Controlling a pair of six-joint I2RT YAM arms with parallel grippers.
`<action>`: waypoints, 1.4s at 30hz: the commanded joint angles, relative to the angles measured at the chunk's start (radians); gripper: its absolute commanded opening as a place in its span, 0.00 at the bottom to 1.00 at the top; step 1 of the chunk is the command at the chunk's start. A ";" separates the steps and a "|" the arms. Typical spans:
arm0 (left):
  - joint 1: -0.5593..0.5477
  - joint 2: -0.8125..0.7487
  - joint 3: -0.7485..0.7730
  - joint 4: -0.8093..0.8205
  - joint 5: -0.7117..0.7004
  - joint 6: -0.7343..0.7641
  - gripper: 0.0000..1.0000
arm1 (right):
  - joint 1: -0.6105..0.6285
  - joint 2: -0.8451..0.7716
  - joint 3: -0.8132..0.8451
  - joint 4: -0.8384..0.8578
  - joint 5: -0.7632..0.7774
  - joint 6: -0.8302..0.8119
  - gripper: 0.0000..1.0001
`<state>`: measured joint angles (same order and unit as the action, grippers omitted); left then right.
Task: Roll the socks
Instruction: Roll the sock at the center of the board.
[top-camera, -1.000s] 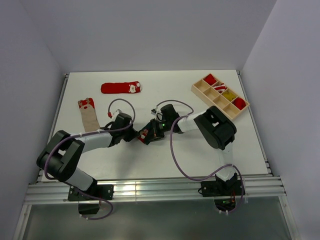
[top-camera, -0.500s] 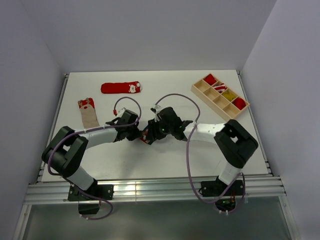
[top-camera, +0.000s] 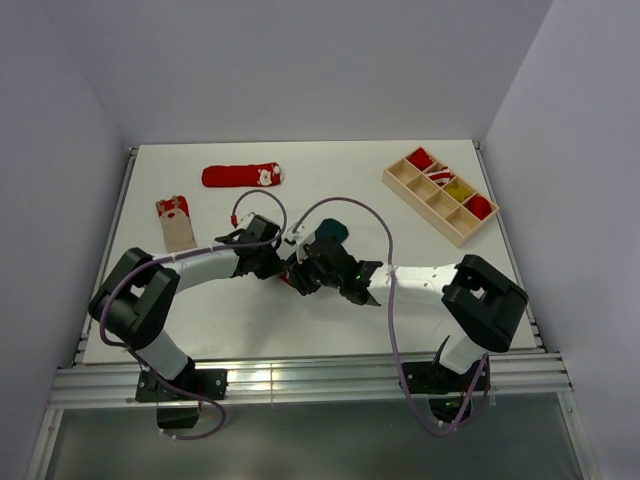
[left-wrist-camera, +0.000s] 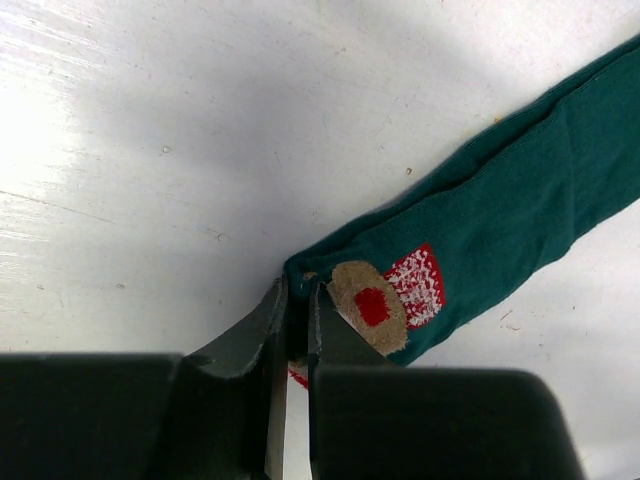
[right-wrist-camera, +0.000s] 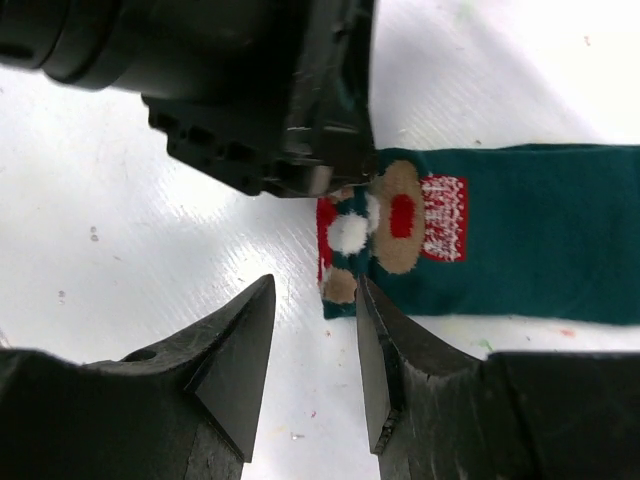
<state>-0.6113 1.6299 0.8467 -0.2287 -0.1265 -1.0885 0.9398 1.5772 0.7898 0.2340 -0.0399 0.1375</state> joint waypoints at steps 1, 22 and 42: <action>-0.004 0.021 0.018 -0.054 -0.010 0.027 0.00 | 0.031 0.030 -0.003 0.079 0.060 -0.070 0.46; -0.004 0.025 0.034 -0.064 -0.001 0.032 0.00 | 0.070 0.234 0.085 -0.005 0.141 -0.082 0.46; 0.001 -0.217 -0.109 0.022 -0.116 -0.097 0.60 | -0.123 0.250 0.078 -0.027 -0.308 0.155 0.00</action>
<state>-0.6086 1.4849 0.7525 -0.2420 -0.1890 -1.1442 0.8711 1.7992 0.8696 0.2401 -0.1825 0.2054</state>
